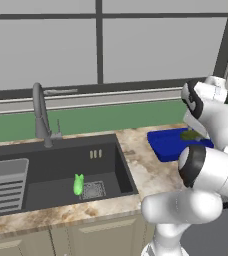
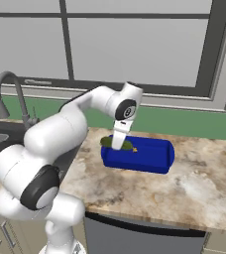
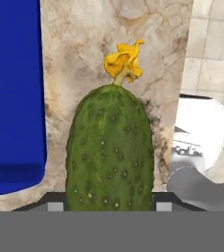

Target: Pick up all produce items and place them in the sink. Turn on the sink faucet to wash them. Then turn the sink off and put them in the tray.

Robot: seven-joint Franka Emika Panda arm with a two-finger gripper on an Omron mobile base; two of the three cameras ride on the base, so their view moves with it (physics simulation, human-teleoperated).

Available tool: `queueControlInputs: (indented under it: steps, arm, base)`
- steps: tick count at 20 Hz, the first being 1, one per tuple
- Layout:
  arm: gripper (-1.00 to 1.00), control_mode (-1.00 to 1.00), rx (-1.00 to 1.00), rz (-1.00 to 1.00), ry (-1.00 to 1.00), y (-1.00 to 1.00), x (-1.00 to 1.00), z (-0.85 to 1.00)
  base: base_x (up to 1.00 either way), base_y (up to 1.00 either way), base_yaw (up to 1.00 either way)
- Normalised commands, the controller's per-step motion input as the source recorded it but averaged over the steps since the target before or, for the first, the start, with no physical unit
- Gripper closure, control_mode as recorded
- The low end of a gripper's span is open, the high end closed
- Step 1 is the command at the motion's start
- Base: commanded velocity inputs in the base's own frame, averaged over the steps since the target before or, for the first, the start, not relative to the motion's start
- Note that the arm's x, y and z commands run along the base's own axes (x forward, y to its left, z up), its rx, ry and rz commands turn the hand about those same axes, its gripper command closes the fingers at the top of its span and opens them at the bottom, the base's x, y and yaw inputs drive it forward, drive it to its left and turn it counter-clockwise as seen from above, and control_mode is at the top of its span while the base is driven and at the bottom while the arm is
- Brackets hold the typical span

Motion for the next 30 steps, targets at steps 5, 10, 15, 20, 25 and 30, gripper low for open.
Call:
queueControlInputs:
  steps: [5,10,15,20,25,30]
  arm:
    - [1.00,-1.00,-0.06,-0.08,0.00,-0.08,0.39,-0.31]
    - [1.00,-1.00,-0.03,-0.01,0.00,-0.17,0.47,-0.29]
    - [1.00,-1.00,0.00,0.00,0.02,-0.17,0.60,-0.20]
    - [1.00,-1.00,0.00,0.00,0.02,-0.17,0.55,-0.23]
    - [1.00,-1.00,0.00,0.00,0.02,-0.13,0.50,-0.28]
    - [1.00,-1.00,0.00,0.00,0.02,-0.06,0.35,-0.33]
  base:
    - [0.00,0.00,0.00]
    - [0.00,0.00,0.00]
    - [0.00,0.00,0.00]
    - [0.00,0.00,0.00]
    - [0.00,0.00,0.00]
    - [0.00,0.00,0.00]
